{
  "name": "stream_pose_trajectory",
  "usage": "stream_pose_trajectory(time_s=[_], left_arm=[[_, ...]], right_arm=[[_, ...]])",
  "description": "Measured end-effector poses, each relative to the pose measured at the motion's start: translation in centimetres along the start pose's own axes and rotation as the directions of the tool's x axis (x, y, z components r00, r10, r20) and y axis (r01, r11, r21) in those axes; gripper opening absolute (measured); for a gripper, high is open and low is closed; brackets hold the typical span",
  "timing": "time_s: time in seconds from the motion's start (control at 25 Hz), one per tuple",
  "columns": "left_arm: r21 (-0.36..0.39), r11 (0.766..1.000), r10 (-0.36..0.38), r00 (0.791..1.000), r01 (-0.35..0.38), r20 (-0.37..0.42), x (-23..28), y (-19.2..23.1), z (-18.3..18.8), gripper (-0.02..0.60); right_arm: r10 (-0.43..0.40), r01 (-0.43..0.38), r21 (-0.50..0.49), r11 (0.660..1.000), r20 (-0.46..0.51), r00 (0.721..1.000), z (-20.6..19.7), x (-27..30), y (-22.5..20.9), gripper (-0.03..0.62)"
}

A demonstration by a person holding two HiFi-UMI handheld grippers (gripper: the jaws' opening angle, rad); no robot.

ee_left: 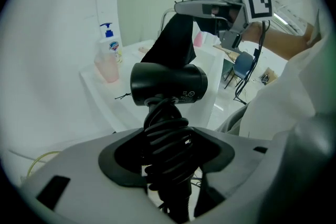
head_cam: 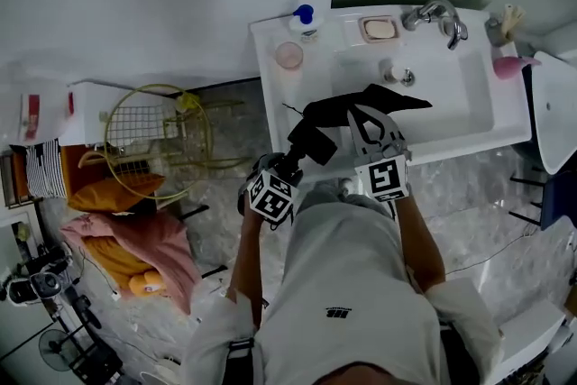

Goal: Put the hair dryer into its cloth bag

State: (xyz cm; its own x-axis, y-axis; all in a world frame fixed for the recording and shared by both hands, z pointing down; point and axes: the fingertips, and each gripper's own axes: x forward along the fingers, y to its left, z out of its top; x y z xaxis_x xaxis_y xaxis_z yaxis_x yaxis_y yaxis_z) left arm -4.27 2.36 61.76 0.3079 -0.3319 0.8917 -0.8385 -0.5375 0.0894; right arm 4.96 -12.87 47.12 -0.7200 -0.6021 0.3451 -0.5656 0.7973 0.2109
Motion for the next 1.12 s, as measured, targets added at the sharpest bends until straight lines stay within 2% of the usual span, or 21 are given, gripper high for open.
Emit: stream_pose_trajectory(time_s=[0.24,0.4,0.56,0.8,1.0,1.04,1.12], left_arm=[[-0.055,0.998,0.007,0.999,-0.009,-0.042,-1.1,-2.4,-4.8,0.276],[-0.072,0.997,-0.003,0.998,-0.001,-0.055,-1.2,-4.6,-7.2,0.276],[-0.070,0.998,-0.004,0.998,0.000,-0.060,-1.6,-5.7,-8.5,0.276],[-0.027,0.999,-0.019,0.998,0.018,-0.064,-1.8,-5.1,-9.1,0.276],[0.043,0.998,-0.052,0.996,0.055,-0.074,-1.5,-3.6,-9.2,0.276],[0.059,0.996,-0.060,0.995,0.064,-0.077,-1.5,-3.2,-9.3,0.276],[0.089,0.992,-0.078,0.994,0.085,-0.079,-1.5,-2.5,-9.4,0.276]], right_arm=[[0.113,-0.111,0.030,0.993,-0.062,0.992,-5.2,-3.1,7.0,0.038],[0.151,-0.143,0.079,0.987,-0.117,0.982,-9.0,-5.2,10.2,0.038],[0.170,-0.154,0.106,0.982,-0.160,0.972,-11.2,-6.3,12.4,0.038],[0.154,-0.125,0.124,0.984,-0.262,0.953,-13.5,-6.1,14.2,0.040],[0.142,-0.111,0.111,0.988,-0.333,0.932,-13.6,-5.8,14.9,0.045],[0.134,-0.101,0.113,0.988,-0.342,0.930,-13.4,-5.7,14.9,0.063],[0.115,-0.078,0.113,0.990,-0.365,0.924,-12.9,-5.2,14.8,0.163]])
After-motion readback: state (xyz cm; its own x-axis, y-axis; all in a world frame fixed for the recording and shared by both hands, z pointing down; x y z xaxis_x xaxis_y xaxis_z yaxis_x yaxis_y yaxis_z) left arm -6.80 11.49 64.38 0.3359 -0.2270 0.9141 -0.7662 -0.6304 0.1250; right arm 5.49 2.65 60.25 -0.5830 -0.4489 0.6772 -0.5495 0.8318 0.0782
